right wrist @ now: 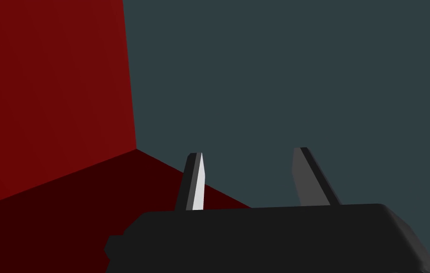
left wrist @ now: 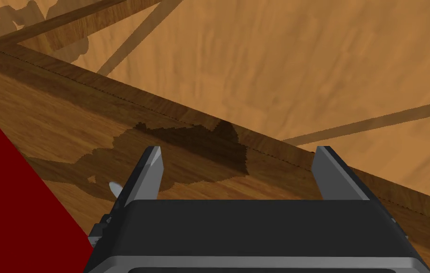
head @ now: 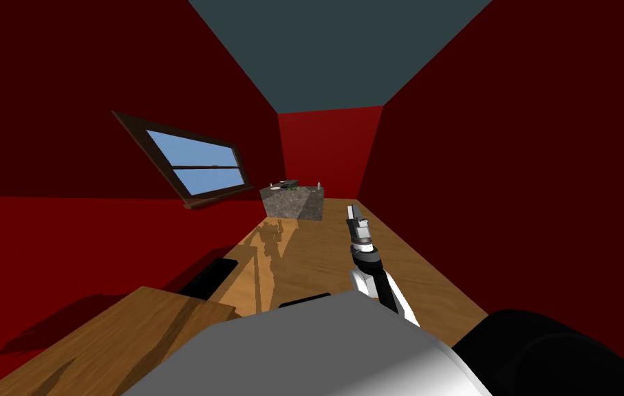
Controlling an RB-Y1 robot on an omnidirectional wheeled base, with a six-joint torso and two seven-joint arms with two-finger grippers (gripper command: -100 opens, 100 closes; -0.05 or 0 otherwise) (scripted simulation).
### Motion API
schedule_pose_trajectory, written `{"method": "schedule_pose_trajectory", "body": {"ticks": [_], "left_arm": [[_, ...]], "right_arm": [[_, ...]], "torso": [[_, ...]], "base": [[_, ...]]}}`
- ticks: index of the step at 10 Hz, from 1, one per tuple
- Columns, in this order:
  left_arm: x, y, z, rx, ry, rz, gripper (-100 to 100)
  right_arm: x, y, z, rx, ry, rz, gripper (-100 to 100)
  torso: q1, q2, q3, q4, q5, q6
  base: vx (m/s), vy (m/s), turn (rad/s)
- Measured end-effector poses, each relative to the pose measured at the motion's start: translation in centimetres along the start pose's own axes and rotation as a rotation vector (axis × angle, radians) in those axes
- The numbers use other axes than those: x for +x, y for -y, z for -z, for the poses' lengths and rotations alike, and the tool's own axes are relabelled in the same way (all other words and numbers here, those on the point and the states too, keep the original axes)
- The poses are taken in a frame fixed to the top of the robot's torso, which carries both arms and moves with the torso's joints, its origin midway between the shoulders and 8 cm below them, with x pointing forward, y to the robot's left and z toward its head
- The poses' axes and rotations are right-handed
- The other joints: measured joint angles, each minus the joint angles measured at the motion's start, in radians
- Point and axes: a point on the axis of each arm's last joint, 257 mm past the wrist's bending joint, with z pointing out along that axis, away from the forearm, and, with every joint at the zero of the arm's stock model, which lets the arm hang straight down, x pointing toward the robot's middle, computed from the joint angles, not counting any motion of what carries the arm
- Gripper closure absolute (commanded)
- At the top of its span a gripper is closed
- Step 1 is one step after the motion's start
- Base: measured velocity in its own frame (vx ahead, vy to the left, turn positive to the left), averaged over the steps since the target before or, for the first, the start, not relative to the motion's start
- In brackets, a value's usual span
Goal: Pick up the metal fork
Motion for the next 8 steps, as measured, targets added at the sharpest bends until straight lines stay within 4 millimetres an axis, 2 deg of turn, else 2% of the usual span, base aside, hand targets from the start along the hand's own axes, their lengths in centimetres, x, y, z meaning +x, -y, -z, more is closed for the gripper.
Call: {"method": "schedule_pose_trajectory", "body": {"ticks": [1, 3, 6, 8], "left_arm": [[-0.2, -0.3, -0.1, -0.008, 0.002, -0.004, -100], [-0.9, -1.3, 0.2, -0.032, 0.005, -0.015, -100], [-2.5, -3.0, 1.1, -0.085, 0.013, -0.04, -100], [-3.4, -4.4, 1.4, -0.125, 0.013, -0.067, -100]], "right_arm": [[0.0, 0.0, 0.0, 0.0, 0.0, 0.0, 0], [0.0, 0.0, 0.0, 0.0, 0.0, 0.0, 0], [0.0, 0.0, 0.0, 0.0, 0.0, 0.0, 0], [0.0, 0.0, 0.0, 0.0, 0.0, 0.0, 0]], "torso": [[0.0, 0.003, 0.002, 0.001, 0.0, 0.0], [0.0, 0.004, 0.003, 0.001, 0.0, 0.001], [0.002, 0.0, 0.0, 0.0, 0.001, 0.0], [0.005, -0.004, -0.002, -0.001, 0.001, 0.001]], "base": [[0.013, 0.014, 0.001], [0.107, 0.04, -0.06], [0.154, 0.062, -0.052], [0.222, 0.151, -0.069]]}}
